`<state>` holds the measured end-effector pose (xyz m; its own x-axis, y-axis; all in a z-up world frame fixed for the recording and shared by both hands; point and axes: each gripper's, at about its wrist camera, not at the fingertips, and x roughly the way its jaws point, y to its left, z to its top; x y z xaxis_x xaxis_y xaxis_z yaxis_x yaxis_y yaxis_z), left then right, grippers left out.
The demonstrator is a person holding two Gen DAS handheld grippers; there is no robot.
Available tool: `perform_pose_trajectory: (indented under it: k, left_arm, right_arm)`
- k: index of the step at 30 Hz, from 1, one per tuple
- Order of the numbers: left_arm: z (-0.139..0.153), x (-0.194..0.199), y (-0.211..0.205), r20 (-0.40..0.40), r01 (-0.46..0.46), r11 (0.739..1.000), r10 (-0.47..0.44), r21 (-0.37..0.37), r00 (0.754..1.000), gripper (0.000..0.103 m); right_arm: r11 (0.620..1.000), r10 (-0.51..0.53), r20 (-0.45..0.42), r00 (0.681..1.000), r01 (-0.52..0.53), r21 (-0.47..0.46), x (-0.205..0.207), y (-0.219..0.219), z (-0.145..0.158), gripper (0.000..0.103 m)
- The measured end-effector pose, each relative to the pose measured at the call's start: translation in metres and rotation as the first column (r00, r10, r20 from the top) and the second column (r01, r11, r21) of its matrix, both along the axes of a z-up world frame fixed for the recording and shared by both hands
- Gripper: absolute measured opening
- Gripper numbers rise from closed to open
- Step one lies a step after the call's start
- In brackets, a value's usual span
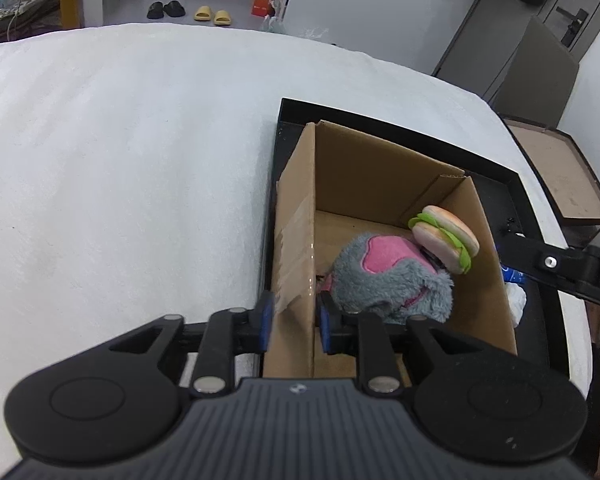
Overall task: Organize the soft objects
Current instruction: 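Open the right gripper to release the burger plush into the box, then lower the right gripper onto the denim cloth and close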
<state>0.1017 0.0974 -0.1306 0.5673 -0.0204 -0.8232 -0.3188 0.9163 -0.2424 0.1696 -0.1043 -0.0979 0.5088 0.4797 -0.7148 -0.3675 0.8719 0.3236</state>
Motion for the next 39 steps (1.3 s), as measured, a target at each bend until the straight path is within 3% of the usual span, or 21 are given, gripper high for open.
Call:
perform_pose_trajectory:
  k: [3,8,10,25,39]
  left_arm:
    - [-0.001,0.003,0.0,-0.02,-0.018,1.0,0.018,0.007,1.0,0.028]
    - [0.001,0.006,0.0,-0.02,-0.045,0.999,0.045,0.001,0.999,0.05]
    - [0.004,0.007,-0.002,-0.012,-0.051,0.999,0.052,0.014,0.999,0.053]
    - [0.01,0.021,-0.028,-0.018,-0.027,0.998,0.028,0.062,0.999,0.062]
    - [0.013,0.027,-0.044,-0.031,-0.023,0.993,0.026,0.119,0.999,0.069]
  right_arm:
    - [1.0,-0.027,-0.002,1.0,0.027,0.002,0.003,-0.012,-0.001,0.057]
    - [0.998,-0.064,-0.013,0.998,0.064,-0.001,0.007,-0.031,-0.007,0.057]
    - [0.997,-0.079,-0.016,0.997,0.079,-0.003,0.009,-0.038,-0.009,0.059]
    - [0.984,-0.174,-0.068,0.982,0.171,-0.04,0.019,-0.087,-0.036,0.066]
    - [0.978,-0.204,-0.171,0.964,0.191,-0.089,0.021,-0.107,-0.089,0.067]
